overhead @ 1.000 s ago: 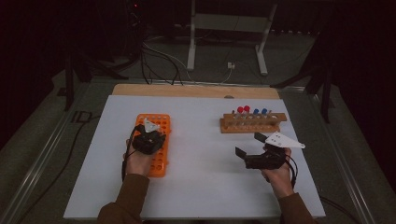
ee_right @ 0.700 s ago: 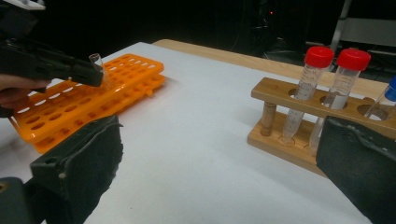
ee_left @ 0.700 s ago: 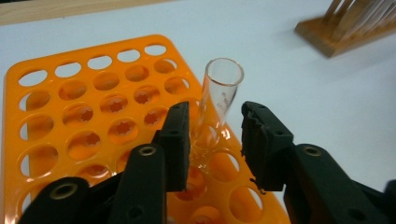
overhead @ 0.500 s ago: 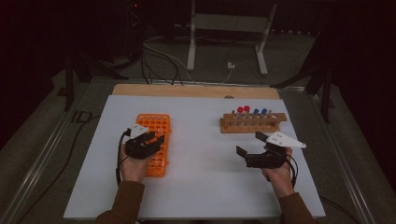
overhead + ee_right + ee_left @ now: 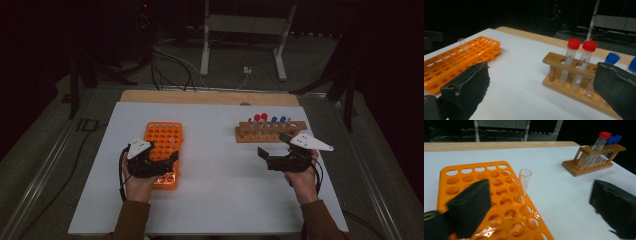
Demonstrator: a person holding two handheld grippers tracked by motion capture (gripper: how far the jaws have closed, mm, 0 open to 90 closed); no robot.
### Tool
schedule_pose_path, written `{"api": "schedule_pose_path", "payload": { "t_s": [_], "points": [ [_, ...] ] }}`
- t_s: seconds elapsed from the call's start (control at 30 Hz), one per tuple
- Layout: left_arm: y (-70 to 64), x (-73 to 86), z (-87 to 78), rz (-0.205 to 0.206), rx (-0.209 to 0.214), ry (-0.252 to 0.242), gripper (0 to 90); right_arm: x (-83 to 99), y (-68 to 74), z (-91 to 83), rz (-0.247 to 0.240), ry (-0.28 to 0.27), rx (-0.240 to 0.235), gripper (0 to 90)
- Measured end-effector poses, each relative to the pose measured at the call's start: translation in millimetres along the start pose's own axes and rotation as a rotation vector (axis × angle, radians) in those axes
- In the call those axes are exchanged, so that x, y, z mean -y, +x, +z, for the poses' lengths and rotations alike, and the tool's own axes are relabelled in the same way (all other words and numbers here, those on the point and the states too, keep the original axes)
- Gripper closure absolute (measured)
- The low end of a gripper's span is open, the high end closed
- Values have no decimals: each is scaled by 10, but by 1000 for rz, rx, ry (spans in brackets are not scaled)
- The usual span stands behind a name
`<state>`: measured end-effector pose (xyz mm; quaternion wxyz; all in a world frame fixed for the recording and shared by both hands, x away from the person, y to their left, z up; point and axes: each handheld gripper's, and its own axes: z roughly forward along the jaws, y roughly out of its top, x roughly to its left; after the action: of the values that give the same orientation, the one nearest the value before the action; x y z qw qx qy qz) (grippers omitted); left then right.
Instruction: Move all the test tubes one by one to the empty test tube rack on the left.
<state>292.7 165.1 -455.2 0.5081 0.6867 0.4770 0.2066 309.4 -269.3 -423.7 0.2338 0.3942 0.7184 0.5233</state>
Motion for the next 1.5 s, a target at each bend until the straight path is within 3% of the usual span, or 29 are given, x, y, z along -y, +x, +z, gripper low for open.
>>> {"api": "schedule_pose_path", "payload": {
  "t_s": [0.2, 0.53, 0.67, 0.8, 0.87, 0.93, 1.07, 1.33, 1.5],
  "points": [
    [5, -30, -94, -13, 15, -32, 6, -169, -154, 10, 1, 1, 46, 13],
    [6, -41, -112, -21, 6, -52, 6, -338, -556, 131, 11, 26, 166, 55],
    [24, -42, -125, -28, 1, -57, 6, -354, -738, 181, 62, 41, 188, 85],
    [36, -36, -125, -35, -2, -58, 6, -360, -905, 217, 93, 61, 249, 183],
    [40, -33, -121, -42, 1, -58, 6, -351, -998, 230, 113, 67, 246, 324],
    [41, -33, -117, -44, 5, -58, 6, -337, -1077, 250, 113, 78, 275, 421],
    [38, -30, -107, -40, 9, -53, 6, -271, -1192, 317, 126, 100, 302, 536],
    [42, -24, -102, -49, 8, -51, 6, -142, -1261, 480, 139, 166, 332, 622],
    [44, -26, -107, -50, 6, -52, 6, -56, -1278, 548, 149, 196, 321, 667]
  ]
}}
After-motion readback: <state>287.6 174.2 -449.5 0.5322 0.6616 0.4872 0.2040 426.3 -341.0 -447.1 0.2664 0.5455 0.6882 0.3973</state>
